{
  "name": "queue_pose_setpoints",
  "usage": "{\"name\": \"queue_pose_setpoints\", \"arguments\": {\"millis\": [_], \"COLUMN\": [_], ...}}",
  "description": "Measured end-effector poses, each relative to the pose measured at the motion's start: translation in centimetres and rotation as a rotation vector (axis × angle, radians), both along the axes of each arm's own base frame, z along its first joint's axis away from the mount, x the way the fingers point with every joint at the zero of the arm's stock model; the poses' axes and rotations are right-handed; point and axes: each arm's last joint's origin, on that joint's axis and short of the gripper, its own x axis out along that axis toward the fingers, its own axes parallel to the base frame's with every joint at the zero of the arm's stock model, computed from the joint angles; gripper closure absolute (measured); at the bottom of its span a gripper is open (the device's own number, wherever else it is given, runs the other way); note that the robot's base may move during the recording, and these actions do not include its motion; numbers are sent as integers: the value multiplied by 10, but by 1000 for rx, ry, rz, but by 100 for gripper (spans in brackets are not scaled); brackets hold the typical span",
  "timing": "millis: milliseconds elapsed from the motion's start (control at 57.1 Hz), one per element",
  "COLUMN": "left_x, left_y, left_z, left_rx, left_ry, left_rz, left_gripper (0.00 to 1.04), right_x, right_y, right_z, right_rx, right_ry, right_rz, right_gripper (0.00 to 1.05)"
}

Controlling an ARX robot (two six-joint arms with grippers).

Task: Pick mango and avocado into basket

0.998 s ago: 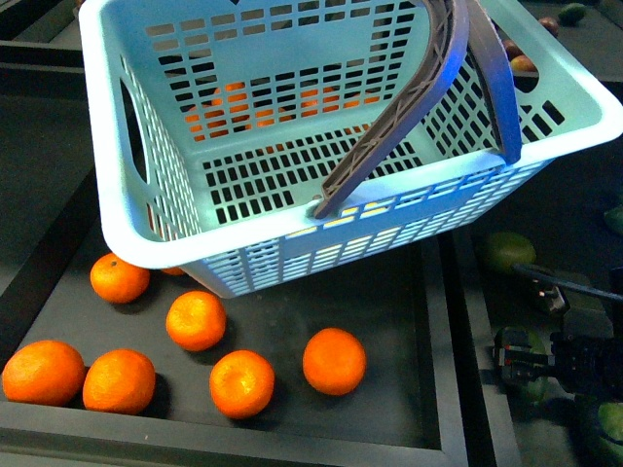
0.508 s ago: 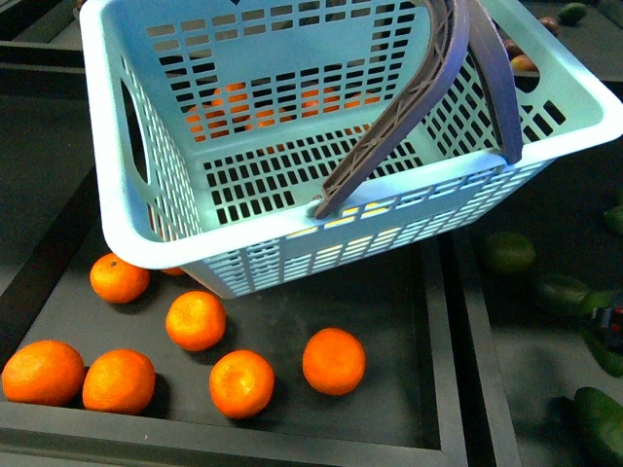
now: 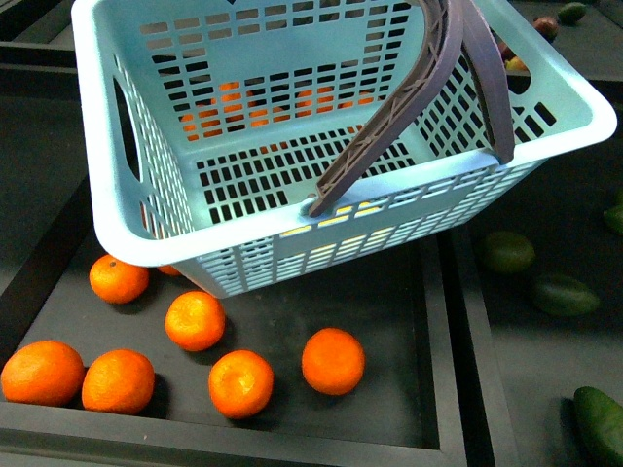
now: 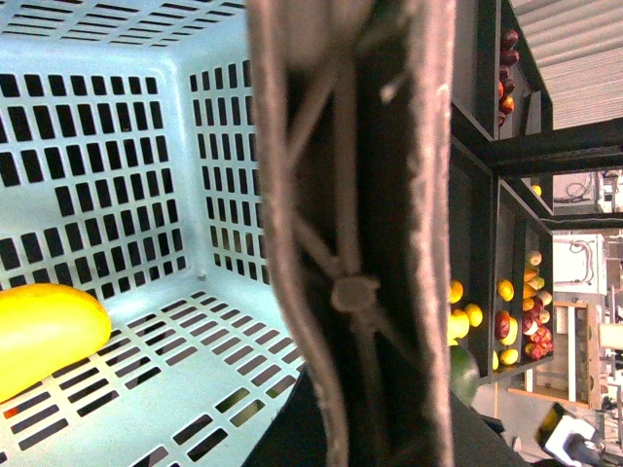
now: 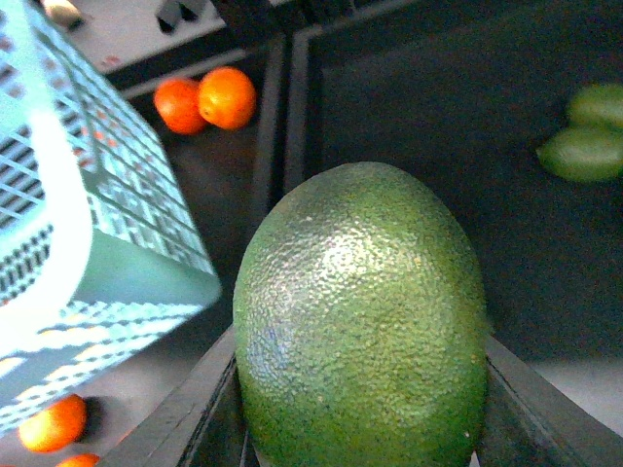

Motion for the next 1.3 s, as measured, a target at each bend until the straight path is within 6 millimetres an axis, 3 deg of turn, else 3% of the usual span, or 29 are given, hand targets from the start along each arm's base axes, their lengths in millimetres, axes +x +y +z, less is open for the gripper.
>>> {"name": "queue_pose_setpoints", "arguments": {"millis": [175, 333, 595, 735, 805, 928, 1033, 1103, 1295], "left_x": [0, 0, 0, 0, 0, 0, 0, 0, 0], "left_y": [0, 0, 0, 0, 0, 0, 0, 0, 0], "left_z": [0, 0, 0, 0, 0, 0, 0, 0, 0], "left_rx": [-2, 0, 0, 0, -1, -1, 1, 2, 1], "left_ry": [1, 0, 0, 0, 1, 0, -1, 0, 1], "left_rz": [-3, 0, 0, 0, -2, -1, -1, -1, 3], "left_gripper": [99, 99, 99, 99, 99, 99, 99, 99, 99], "right_x": [7, 38, 74, 92, 97, 99, 95, 89, 46], "right_y": [36, 94, 164, 192, 198, 200, 195, 189, 149], "right_z": [33, 53, 64, 56, 49, 40, 44, 48, 69], "right_rx": [11, -20, -46, -91, -105, -113, -102, -101, -111], "right_ry": [-93, -155, -184, -155, -132, -99, -107, -106, -83], "right_rz": [49, 92, 134, 113, 103, 74, 61, 50, -36], "right_gripper": [52, 52, 52, 52, 50, 29, 8, 7, 8]}}
